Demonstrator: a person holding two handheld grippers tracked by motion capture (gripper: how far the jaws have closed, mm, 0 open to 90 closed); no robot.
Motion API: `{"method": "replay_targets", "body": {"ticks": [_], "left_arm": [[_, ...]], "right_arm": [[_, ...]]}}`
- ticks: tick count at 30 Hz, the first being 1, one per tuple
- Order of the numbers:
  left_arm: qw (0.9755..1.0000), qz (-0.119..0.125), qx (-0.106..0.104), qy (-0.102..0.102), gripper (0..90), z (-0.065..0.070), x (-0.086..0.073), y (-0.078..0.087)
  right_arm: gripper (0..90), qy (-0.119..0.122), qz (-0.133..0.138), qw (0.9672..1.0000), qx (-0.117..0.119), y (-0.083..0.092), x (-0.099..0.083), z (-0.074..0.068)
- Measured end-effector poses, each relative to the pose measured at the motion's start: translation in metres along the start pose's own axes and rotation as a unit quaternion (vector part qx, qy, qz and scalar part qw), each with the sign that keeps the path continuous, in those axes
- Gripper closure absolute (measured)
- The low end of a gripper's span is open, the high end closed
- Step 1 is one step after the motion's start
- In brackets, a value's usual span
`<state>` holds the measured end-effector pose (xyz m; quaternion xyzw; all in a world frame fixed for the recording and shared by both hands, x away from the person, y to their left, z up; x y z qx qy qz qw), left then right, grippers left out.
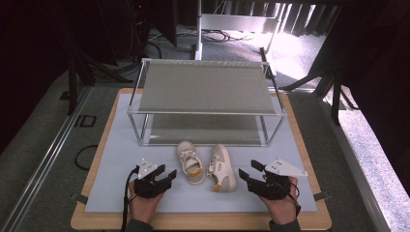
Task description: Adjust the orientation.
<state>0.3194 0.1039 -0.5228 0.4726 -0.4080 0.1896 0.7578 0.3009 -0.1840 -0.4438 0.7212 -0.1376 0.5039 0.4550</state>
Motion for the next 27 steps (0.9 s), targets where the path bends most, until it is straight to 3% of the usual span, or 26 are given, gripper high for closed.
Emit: {"method": "replay_targets", "body": {"ticks": [3, 8, 12, 15, 20, 27], "left_arm": [[0.9999, 0.011, -0.012, 0.004, 45.5, 0.004, 0.008, 0.003], [0.999, 0.027, -0.033, -0.014, 43.0, 0.018, 0.026, 0.006], [0.9988, 0.02, -0.042, -0.013, 39.7, 0.025, 0.036, 0.0], [0.9995, 0.01, -0.027, -0.015, 39.4, 0.027, 0.036, -0.009], [0.9994, -0.011, -0.023, -0.023, 39.8, 0.029, 0.031, -0.021], [0.9992, -0.018, -0.017, -0.032, 39.9, 0.031, 0.032, -0.03]], "right_arm": [[41.3, 0.001, -0.003, 1.0, 0.0, -0.001, -0.001, -0.001], [41.3, 0.005, -0.007, 1.0, 0.002, -0.004, 0.0, -0.003], [41.3, 0.008, -0.009, 0.9999, 0.001, -0.005, 0.001, -0.004], [41.2, 0.01, -0.012, 0.9999, -0.001, -0.005, 0.002, -0.002], [41.2, 0.012, -0.009, 0.9999, -0.002, -0.006, 0.008, 0.0], [41.2, 0.027, -0.001, 0.9996, 0.005, -0.009, 0.017, -0.008]]}}
Point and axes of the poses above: each handheld gripper's, and its own axes: y roughly backward along the jaws, x roughly out of its top, z roughly to its right, the point moved 8 cm from there along -y, roughly forward along the jaws, and after that the axes turned 4 degrees about -z, right-handed, at the moved point
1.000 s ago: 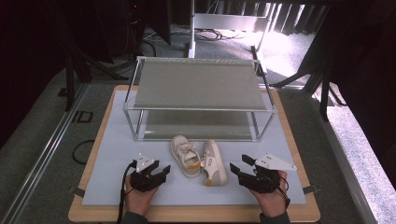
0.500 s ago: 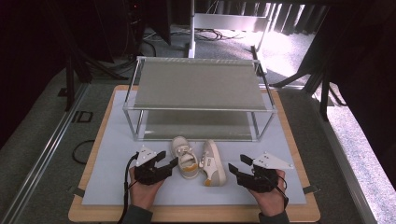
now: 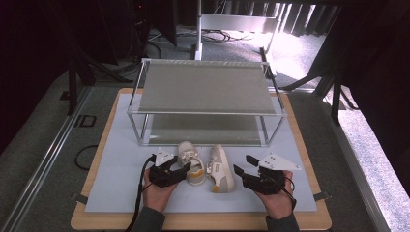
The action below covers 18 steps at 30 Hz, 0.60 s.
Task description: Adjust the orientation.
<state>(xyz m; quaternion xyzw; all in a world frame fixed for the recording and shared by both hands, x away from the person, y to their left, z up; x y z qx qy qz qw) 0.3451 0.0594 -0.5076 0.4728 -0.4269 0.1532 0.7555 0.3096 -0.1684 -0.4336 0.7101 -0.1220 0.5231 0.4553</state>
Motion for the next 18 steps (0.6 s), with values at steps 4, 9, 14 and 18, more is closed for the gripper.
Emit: {"method": "replay_targets", "body": {"ticks": [4, 9, 14, 18], "left_arm": [[0.9997, -0.01, 0.016, -0.015, 41.4, 0.001, -0.001, -0.006], [0.9994, -0.02, 0.012, -0.026, 45.2, -0.002, -0.001, -0.005], [0.9988, -0.027, 0.007, -0.042, 57.9, -0.007, 0.003, 0.0], [0.9977, -0.033, 0.008, -0.059, 62.1, -0.01, 0.003, 0.004]], "right_arm": [[41.2, 0.0, -0.005, 1.0, 0.002, -0.004, -0.003, -0.001], [41.2, -0.003, -0.012, 0.9999, 0.005, -0.008, -0.008, -0.002], [41.2, -0.005, -0.013, 0.9999, 0.004, -0.008, -0.01, 0.0], [41.2, -0.01, -0.015, 0.9998, 0.004, -0.01, -0.012, 0.002]]}}
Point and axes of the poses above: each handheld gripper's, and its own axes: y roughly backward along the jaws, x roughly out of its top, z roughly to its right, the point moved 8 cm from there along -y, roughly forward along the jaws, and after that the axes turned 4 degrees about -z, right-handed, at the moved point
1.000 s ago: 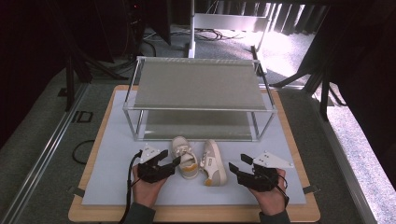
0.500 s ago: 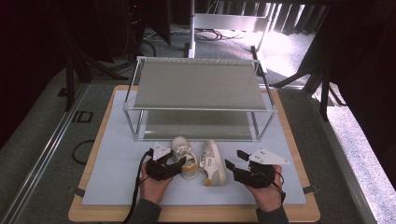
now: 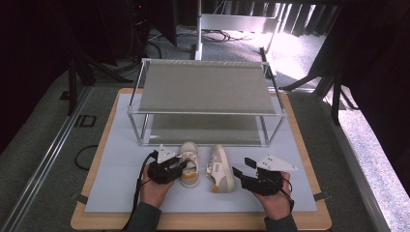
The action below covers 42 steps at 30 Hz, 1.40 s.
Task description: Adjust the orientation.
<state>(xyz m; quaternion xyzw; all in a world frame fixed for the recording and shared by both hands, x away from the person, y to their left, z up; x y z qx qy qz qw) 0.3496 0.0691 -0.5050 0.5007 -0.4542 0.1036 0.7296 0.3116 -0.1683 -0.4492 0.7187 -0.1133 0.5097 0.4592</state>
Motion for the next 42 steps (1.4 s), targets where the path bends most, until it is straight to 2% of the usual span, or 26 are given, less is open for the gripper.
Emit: {"method": "replay_targets", "body": {"ticks": [4, 10, 13, 15, 16, 20, 21, 23, 28, 33, 42], "left_arm": [[0.9999, -0.005, 0.003, -0.015, 63.3, 0.0, 0.0, 0.001], [0.9994, -0.01, -0.005, -0.033, 68.1, 0.003, -0.003, 0.006], [0.9997, -0.004, -0.023, -0.005, 65.5, 0.008, -0.003, 0.007], [0.9998, -0.003, -0.021, -0.001, 63.0, 0.01, -0.004, 0.008], [0.9993, 0.004, -0.033, 0.016, 60.9, 0.012, -0.003, 0.011], [0.9979, 0.021, -0.06, 0.017, 59.6, 0.014, 0.001, 0.017], [0.9983, 0.024, -0.052, 0.01, 59.4, 0.014, 0.001, 0.017], [0.9984, 0.027, -0.048, 0.009, 57.0, 0.014, 0.002, 0.017], [0.9984, 0.044, -0.031, 0.016, 51.7, 0.009, 0.003, 0.02], [0.9981, 0.044, -0.033, 0.026, 48.5, 0.003, 0.003, 0.021], [0.9981, 0.046, -0.032, 0.028, 48.2, 0.004, 0.002, 0.021]], "right_arm": [[41.3, -0.002, -0.004, 1.0, 0.002, -0.003, -0.002, -0.001], [41.3, 0.0, -0.01, 0.9999, 0.008, -0.008, -0.004, -0.003], [41.3, 0.001, -0.014, 0.9999, 0.009, -0.01, -0.004, -0.005], [41.3, 0.002, -0.014, 0.9998, 0.01, -0.011, -0.004, -0.006], [41.3, 0.006, -0.018, 0.9997, 0.014, -0.013, -0.004, -0.01], [41.3, 0.014, -0.021, 0.9994, 0.022, -0.018, -0.003, -0.018], [41.3, 0.017, -0.023, 0.9993, 0.025, -0.02, -0.003, -0.021], [41.2, 0.022, -0.024, 0.999, 0.03, -0.023, -0.002, -0.026], [40.5, 0.037, -0.028, 0.9981, 0.041, -0.032, 0.003, -0.037], [39.5, 0.043, -0.034, 0.9975, 0.044, -0.045, 0.006, -0.042], [37.8, 0.063, -0.048, 0.9966, 0.022, -0.055, 0.001, -0.043]]}}
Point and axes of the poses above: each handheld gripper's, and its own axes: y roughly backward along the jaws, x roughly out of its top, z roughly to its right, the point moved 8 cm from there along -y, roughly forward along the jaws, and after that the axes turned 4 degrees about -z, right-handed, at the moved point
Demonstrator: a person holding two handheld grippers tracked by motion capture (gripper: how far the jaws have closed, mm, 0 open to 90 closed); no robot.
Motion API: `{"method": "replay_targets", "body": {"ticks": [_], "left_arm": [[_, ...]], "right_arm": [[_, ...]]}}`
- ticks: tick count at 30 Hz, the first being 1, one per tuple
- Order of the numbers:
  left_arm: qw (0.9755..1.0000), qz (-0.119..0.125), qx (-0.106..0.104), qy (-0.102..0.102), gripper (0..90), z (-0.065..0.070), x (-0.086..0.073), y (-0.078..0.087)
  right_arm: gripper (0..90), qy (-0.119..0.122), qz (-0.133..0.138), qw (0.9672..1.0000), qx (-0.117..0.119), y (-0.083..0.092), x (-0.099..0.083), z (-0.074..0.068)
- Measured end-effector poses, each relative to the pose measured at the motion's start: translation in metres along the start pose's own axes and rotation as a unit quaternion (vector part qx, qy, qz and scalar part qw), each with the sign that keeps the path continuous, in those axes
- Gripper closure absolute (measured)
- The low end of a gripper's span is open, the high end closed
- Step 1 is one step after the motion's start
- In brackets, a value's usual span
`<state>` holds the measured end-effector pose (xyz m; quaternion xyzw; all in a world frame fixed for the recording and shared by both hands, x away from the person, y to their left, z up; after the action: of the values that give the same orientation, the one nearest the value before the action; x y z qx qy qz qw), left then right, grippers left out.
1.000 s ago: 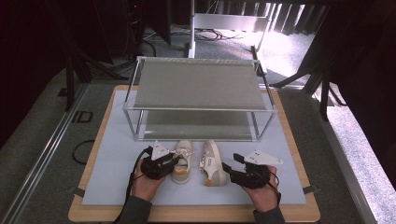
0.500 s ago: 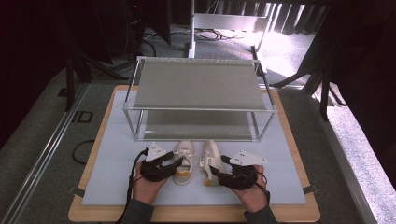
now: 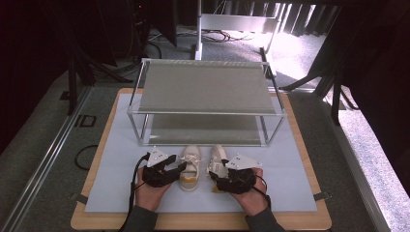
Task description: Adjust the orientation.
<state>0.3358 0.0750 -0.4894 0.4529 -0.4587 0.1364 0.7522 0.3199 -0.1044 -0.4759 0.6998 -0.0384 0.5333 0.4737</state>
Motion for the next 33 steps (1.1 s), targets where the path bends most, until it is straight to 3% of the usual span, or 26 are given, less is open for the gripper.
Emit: {"method": "replay_targets", "body": {"ticks": [9, 22, 30, 33], "left_arm": [[1.0, 0.0, 0.001, 0.001, 48.1, 0.0, -0.001, -0.001], [0.9999, -0.011, -0.007, 0.004, 48.0, 0.004, -0.004, -0.007], [0.9998, -0.015, -0.012, 0.007, 48.2, 0.005, -0.005, -0.008], [0.9997, -0.018, -0.012, 0.006, 48.3, 0.005, -0.005, -0.009]], "right_arm": [[38.7, 0.028, -0.009, 0.9992, -0.028, 0.001, -0.003, 0.002], [41.0, 0.014, -0.017, 0.9986, -0.048, 0.009, -0.01, 0.023], [41.2, 0.008, -0.017, 0.9989, -0.044, 0.011, -0.012, 0.028], [41.0, 0.007, -0.024, 0.9983, -0.053, 0.011, -0.015, 0.032]]}}
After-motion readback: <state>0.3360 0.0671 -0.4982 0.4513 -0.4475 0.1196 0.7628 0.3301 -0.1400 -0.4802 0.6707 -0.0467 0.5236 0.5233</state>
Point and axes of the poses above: each handheld gripper's, and its own axes: y roughly backward along the jaws, x roughly out of its top, z roughly to its right, the point moved 8 cm from there along -y, roughly forward along the jaws, and after that the axes turned 4 degrees about -z, right-handed, at the moved point
